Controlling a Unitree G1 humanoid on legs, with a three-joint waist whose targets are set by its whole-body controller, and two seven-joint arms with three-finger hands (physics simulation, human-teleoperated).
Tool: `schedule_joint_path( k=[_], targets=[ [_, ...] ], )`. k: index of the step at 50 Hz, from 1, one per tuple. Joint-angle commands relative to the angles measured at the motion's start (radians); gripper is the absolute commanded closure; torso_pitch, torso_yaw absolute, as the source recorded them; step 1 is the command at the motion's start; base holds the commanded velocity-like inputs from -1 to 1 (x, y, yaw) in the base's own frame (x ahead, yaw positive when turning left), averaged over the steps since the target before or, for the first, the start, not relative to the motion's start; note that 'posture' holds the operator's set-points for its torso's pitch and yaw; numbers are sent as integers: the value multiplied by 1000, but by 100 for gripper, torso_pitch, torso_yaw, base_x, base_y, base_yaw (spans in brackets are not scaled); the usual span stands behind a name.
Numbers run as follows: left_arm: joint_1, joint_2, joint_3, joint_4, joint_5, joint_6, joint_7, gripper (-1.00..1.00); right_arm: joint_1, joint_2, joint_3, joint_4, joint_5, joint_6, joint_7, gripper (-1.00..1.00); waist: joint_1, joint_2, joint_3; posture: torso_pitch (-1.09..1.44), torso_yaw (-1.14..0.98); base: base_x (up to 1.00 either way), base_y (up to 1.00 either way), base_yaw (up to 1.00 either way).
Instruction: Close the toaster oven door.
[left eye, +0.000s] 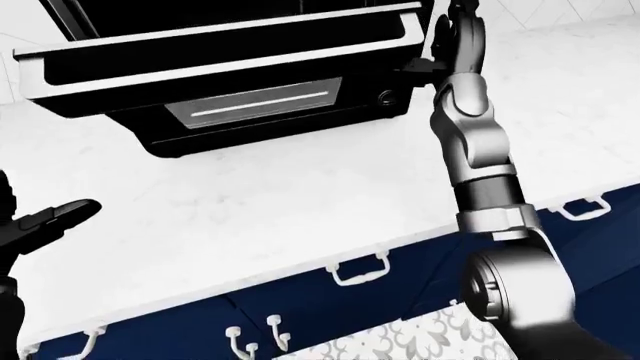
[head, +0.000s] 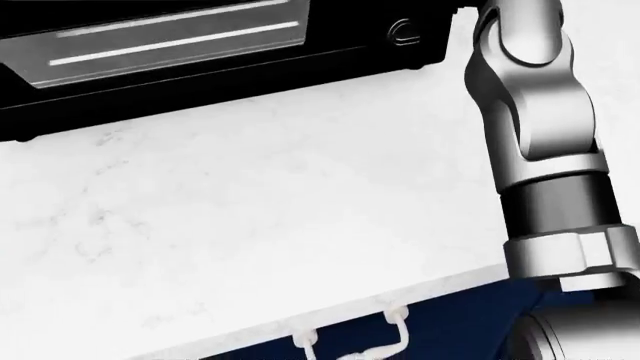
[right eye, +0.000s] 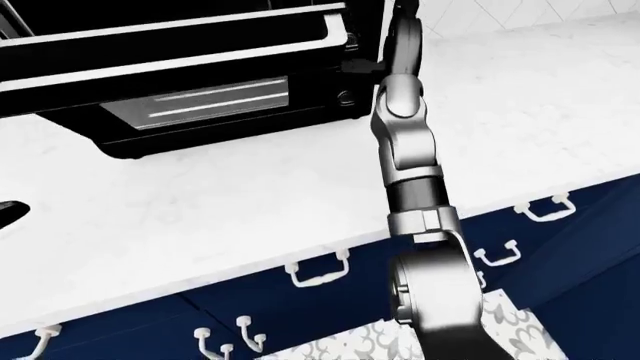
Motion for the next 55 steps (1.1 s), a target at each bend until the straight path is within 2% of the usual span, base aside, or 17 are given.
schedule_joint_path(
  k=[1,13,22,25,34,46,55],
  targets=[
    [-17,27,23,-46,-8,-17,-2,-100,-51,-13,-14,-43,1,-52,-14,-100,-2,8,-29,0,0,0,0,0],
    [-4,25,57,-189,-56,81,0,-100,-90,-16,-12,4,-11,-65,-14,-100,-1,10,-27,0,0,0,0,0],
    [6,-7,56,-267,-69,127,-1,-100,-103,-19,-13,29,-13,-74,-11,-100,0,10,-27,0,0,0,0,0],
    [23,-49,18,-287,-50,115,-8,-100,-106,-19,-12,31,-14,-74,-11,-100,1,7,-26,0,0,0,0,0],
    [45,-116,-36,-341,-21,124,-30,-100,-129,-24,-14,62,-15,-87,-8,-100,1,3,-29,0,0,0,0,0],
    [60,-173,-64,-425,-20,170,-41,-100,-150,-28,-14,78,-16,-87,-6,-100,3,-3,-32,0,0,0,0,0],
    [97,-240,-123,-519,-11,199,-54,-100,-150,-33,-16,76,-16,-88,-6,-100,5,-6,-33,0,0,0,0,0]
  ],
)
